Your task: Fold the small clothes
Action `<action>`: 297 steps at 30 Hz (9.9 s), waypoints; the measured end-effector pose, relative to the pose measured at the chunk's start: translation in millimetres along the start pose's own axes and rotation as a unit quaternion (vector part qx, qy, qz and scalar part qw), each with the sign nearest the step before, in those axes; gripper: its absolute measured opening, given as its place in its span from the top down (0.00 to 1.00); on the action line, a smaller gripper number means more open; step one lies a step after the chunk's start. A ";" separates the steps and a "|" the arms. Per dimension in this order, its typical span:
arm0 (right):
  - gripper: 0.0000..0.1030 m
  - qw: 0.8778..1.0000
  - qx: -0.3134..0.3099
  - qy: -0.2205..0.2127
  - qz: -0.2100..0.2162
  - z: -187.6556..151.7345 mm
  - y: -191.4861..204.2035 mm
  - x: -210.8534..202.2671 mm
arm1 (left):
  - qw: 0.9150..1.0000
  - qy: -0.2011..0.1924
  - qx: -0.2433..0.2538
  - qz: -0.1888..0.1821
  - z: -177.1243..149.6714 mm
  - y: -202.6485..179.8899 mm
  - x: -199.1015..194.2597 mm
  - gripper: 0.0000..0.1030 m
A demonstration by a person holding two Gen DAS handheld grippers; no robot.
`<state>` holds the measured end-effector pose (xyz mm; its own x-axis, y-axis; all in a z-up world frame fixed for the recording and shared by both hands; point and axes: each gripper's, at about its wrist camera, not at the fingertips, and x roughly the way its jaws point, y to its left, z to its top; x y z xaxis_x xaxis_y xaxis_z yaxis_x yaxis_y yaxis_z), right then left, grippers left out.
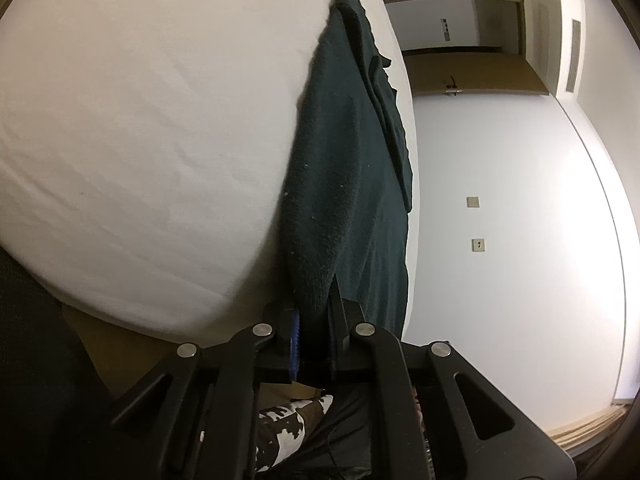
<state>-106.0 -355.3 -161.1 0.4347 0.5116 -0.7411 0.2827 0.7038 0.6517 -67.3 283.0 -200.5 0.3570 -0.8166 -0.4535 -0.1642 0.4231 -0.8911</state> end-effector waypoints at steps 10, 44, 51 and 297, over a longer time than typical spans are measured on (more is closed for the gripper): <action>0.90 1.000 -0.014 -0.010 0.019 3.2 14.4 -8.9 | 0.999 -0.016 0.025 -0.012 -3.3 -28.4 -10.9 0.93; 0.90 0.987 0.045 -0.131 0.083 258.3 112.9 41.6 | 0.992 -0.106 0.007 -0.064 249.0 -165.6 73.5 0.93; 0.90 0.988 0.065 -0.129 0.056 323.1 104.9 87.3 | 0.994 -0.108 -0.005 -0.034 311.1 -158.7 119.2 0.93; 1.00 0.991 -0.134 -0.016 -0.005 247.3 195.3 270.9 | 0.969 -0.233 -0.027 0.072 194.4 -82.8 127.4 0.92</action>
<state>278.4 -201.1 -194.7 0.4605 0.4907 -0.7397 0.0516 0.8171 0.5742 170.5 220.3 -181.2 0.7017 -0.4789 -0.5276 -0.2861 0.4888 -0.8241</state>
